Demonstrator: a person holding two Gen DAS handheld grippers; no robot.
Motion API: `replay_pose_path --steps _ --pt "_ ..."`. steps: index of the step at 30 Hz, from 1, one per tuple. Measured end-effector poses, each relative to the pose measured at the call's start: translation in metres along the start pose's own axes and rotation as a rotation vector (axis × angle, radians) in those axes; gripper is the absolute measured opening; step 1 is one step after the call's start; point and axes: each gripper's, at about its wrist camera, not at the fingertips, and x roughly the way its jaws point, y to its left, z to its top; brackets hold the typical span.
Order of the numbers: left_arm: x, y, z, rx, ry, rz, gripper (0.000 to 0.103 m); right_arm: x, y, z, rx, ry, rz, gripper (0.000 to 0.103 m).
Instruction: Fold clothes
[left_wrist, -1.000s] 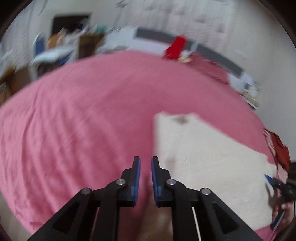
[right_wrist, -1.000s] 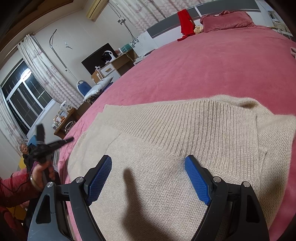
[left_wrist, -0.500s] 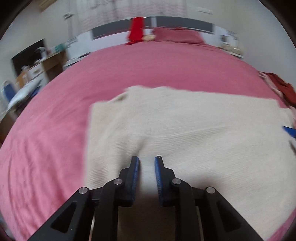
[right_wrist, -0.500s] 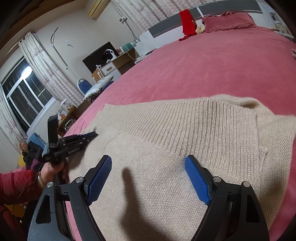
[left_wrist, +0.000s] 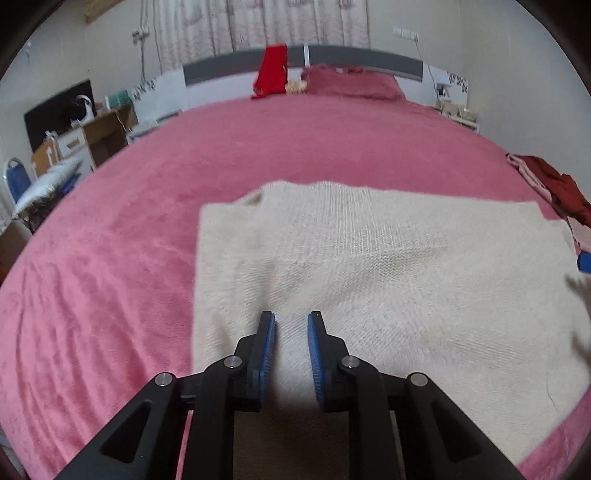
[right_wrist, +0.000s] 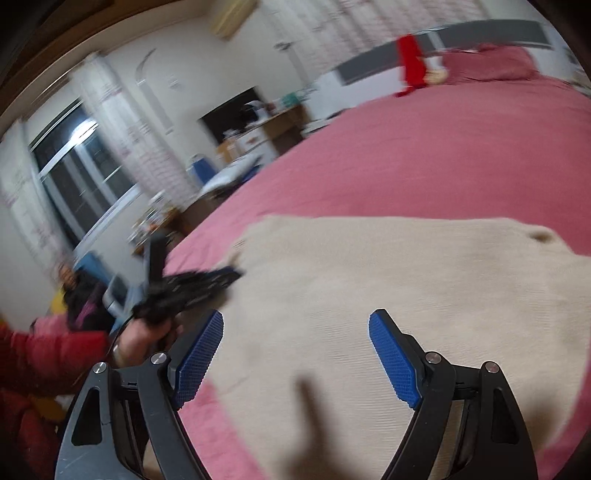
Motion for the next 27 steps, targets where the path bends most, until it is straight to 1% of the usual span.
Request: replay_pose_path --steps 1,2,3,4,5,6,8,10,11,13,14,16,17,18,22,24,25,26,27 --pt "0.0 -0.006 -0.005 0.016 0.011 0.005 0.019 0.01 0.009 0.004 -0.031 0.019 0.025 0.083" --pt "0.012 0.002 0.0 0.04 0.017 0.019 0.019 0.02 0.017 0.007 -0.063 0.039 0.051 0.083" --pt "0.025 0.015 0.01 0.066 0.013 0.04 0.019 0.031 0.023 0.012 -0.085 0.052 0.056 0.083" --pt "0.022 0.013 0.01 0.082 0.008 0.056 0.019 0.044 0.026 0.022 -0.098 0.057 0.029 0.083" --pt "0.015 0.013 0.001 0.098 0.012 0.072 0.019 0.058 0.028 0.033 -0.109 0.06 -0.006 0.083" --pt "0.007 0.015 -0.01 0.113 0.012 0.083 0.019 0.07 0.025 0.042 -0.09 0.063 -0.029 0.083" --pt "0.001 0.014 -0.018 0.114 0.006 0.076 0.021 0.093 0.017 0.06 -0.034 0.069 -0.068 0.083" --pt "-0.005 0.019 -0.027 0.095 0.003 0.054 0.021 0.124 0.005 0.07 0.045 0.129 -0.111 0.083" --pt "-0.01 0.028 -0.033 0.062 0.002 0.031 0.022 0.139 0.0 0.072 0.072 0.171 -0.137 0.083" --pt "-0.016 0.041 -0.038 0.02 0.006 0.0 0.022 0.168 0.002 0.071 0.011 0.222 -0.179 0.086" --pt "-0.016 0.049 -0.038 0.014 0.011 0.0 0.025 0.183 0.005 0.07 -0.027 0.245 -0.2 0.091" --pt "-0.006 0.073 -0.034 0.012 0.024 0.017 0.025 0.199 0.016 0.071 -0.145 0.255 -0.26 0.092" --pt "-0.011 0.076 -0.036 0.003 0.027 0.037 0.025 0.204 0.021 0.074 -0.193 0.259 -0.291 0.092" --pt "-0.017 0.082 -0.035 -0.022 0.016 0.07 0.024 0.198 0.023 0.076 -0.197 0.231 -0.291 0.092" --pt "-0.034 0.121 -0.028 -0.163 -0.076 0.222 0.024 0.124 0.026 0.077 -0.099 0.003 -0.23 0.092" --pt "-0.043 0.141 -0.025 -0.233 -0.121 0.297 0.024 0.083 0.023 0.064 -0.057 -0.062 -0.298 0.092" --pt "-0.049 0.148 -0.024 -0.272 -0.151 0.306 0.021 0.064 0.02 0.052 -0.031 -0.077 -0.343 0.092" --pt "-0.057 0.148 -0.024 -0.309 -0.197 0.263 0.022 0.045 0.016 0.04 -0.004 -0.087 -0.39 0.092" --pt "-0.062 0.139 -0.022 -0.303 -0.235 0.217 0.022 0.035 0.017 0.029 0.009 -0.087 -0.417 0.092"
